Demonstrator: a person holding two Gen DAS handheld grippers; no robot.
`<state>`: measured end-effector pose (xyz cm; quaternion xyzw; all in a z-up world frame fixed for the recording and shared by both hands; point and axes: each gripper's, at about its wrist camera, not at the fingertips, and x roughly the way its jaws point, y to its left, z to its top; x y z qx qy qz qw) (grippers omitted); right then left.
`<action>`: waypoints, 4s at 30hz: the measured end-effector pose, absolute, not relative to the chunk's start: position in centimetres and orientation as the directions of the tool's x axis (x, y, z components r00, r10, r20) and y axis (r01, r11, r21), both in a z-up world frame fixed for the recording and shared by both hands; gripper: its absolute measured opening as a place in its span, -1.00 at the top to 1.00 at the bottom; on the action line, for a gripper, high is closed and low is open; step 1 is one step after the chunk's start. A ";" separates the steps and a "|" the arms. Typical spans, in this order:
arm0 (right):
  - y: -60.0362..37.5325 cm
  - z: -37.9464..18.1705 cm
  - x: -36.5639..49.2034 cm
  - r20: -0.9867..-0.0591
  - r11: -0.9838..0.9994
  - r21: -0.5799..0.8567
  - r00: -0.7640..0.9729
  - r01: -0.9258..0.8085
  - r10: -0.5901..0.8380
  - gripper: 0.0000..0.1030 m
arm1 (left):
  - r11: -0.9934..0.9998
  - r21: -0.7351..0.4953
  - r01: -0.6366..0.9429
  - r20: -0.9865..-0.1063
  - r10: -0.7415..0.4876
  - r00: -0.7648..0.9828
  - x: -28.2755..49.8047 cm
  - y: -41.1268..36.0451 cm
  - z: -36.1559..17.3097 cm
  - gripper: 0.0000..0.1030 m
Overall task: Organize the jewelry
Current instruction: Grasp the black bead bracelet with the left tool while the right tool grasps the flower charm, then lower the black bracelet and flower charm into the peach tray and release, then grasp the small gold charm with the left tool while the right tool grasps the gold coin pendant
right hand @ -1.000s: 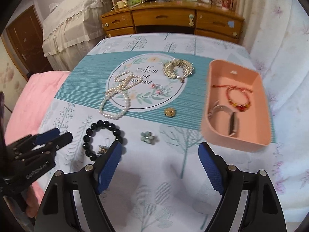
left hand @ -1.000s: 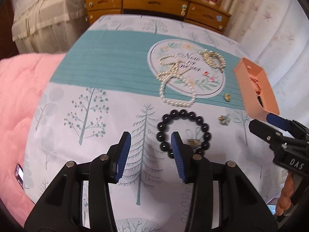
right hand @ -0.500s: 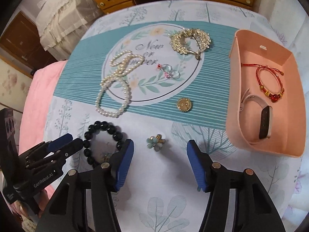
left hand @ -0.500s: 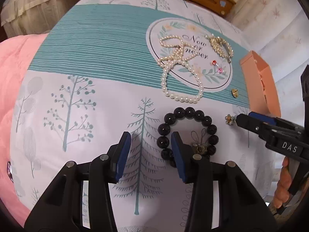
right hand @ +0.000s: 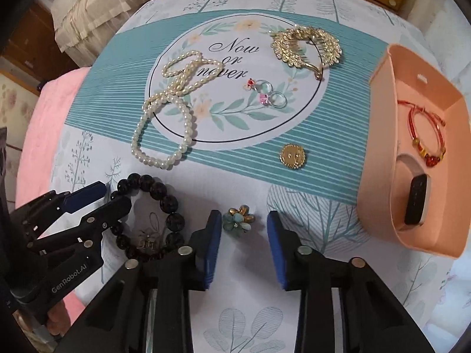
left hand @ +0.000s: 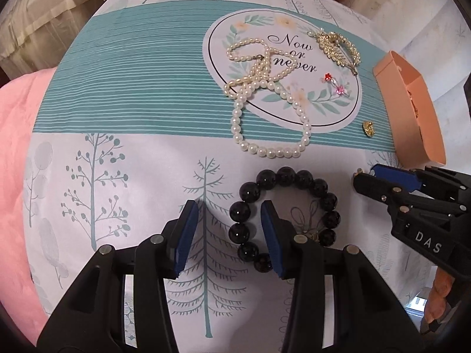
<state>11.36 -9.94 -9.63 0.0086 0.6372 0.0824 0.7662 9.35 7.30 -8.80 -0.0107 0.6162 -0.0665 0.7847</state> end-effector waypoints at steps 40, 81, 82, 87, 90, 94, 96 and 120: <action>-25.7 3.7 4.5 -0.848 0.973 0.228 0.499 0.039 0.179 0.62 | 0.923 -0.219 0.315 -0.790 -0.357 0.498 7.1 -5.8 10.9 0.76; -30.8 -3.6 5.4 -0.891 0.968 0.208 0.435 0.139 0.129 0.22 | 0.869 -0.241 0.432 -0.849 -0.404 0.341 16.3 -19.1 -0.7 0.74; -30.6 -3.5 5.2 -0.890 0.970 0.205 0.437 0.135 0.127 0.22 | 0.873 -0.233 0.429 -0.850 -0.398 0.346 16.1 -18.7 -0.6 0.74; -29.3 -3.3 4.8 -0.891 0.976 0.188 0.437 0.110 0.122 0.22 | 0.891 -0.199 0.408 -0.847 -0.366 0.386 14.9 -16.3 0.0 0.74; -28.4 -3.6 4.7 -0.893 0.977 0.188 0.430 0.099 0.129 0.21 | 0.904 -0.190 0.383 -0.843 -0.350 0.408 14.0 -14.6 0.3 0.74; -27.4 -3.9 4.5 -0.894 0.981 0.170 0.433 0.096 0.113 0.21 | 0.923 -0.185 0.337 -0.840 -0.326 0.433 13.1 -12.0 0.6 0.74; -27.1 -3.8 4.4 -0.893 0.980 0.173 0.436 0.099 0.113 0.21 | 0.933 -0.179 0.314 -0.840 -0.311 0.444 12.5 -10.7 0.7 0.74; -20.7 -1.4 0.5 -0.842 0.995 0.081 0.537 0.055 0.039 0.21 | 0.992 -0.086 0.096 -0.846 -0.124 0.519 5.2 2.4 -1.0 0.74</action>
